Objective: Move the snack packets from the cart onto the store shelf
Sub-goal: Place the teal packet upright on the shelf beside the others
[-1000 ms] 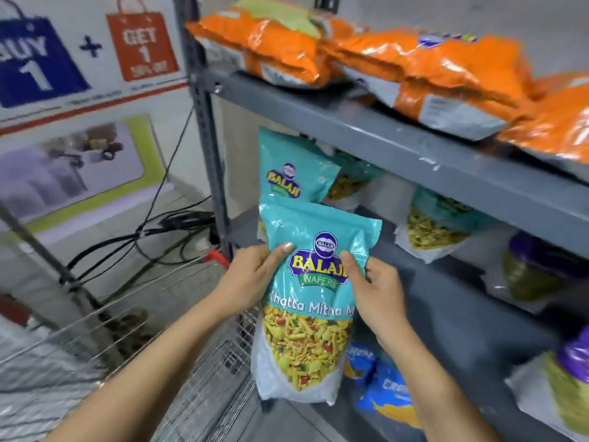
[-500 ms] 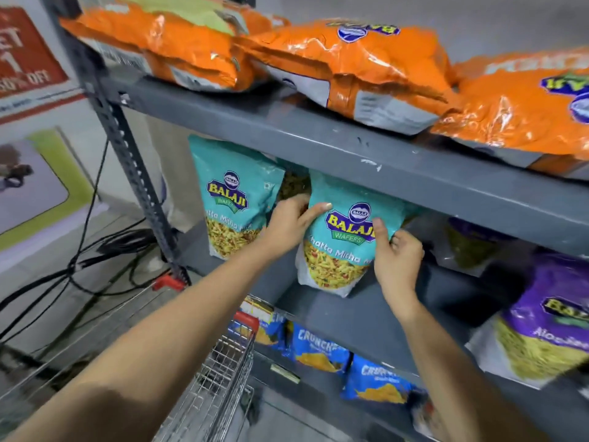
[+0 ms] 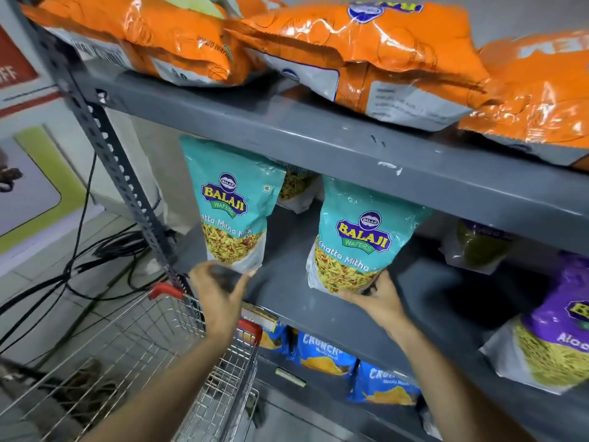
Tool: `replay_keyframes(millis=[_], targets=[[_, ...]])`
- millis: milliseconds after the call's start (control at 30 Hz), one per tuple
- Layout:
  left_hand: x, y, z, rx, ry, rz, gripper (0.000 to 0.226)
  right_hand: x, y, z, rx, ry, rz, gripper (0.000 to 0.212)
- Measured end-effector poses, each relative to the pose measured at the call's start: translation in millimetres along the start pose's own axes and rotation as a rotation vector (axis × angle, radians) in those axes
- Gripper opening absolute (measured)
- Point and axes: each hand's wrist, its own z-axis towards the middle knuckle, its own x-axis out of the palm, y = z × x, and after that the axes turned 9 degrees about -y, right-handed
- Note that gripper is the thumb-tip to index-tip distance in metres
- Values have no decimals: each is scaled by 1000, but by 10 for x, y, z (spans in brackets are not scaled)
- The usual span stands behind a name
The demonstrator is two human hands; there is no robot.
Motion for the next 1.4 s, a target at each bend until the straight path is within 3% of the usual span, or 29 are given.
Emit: replay_keyframes(millis=[100,200,367,533,700,867,1200,1400], targets=[[-11,117,196,-100,54,84,126,91,-98,4,13,-52,-25,98],[128,131,386,-79,199,95,148,118,-100,2,28,-68,-56,100],[328,147,454,-152,105,79,141,32,-120,-85,59,-54,-106,96],[334,194,389,-114,33,40,132,-36,-156,-171,83,-38,-102,90],[317,226,368,-101,35,9,131,-37,-202,-177,79,-37,-84,86],[310,280,364,-56,55,21,129,-30,-211,-177,71,-48,-59,97],[315,260,337,-102,25,28,129,-46,-203,-200,98,-52,-95,85],[284,221,346,-84,73,71,136,-65,-200,-216,97,-56,-84,88]])
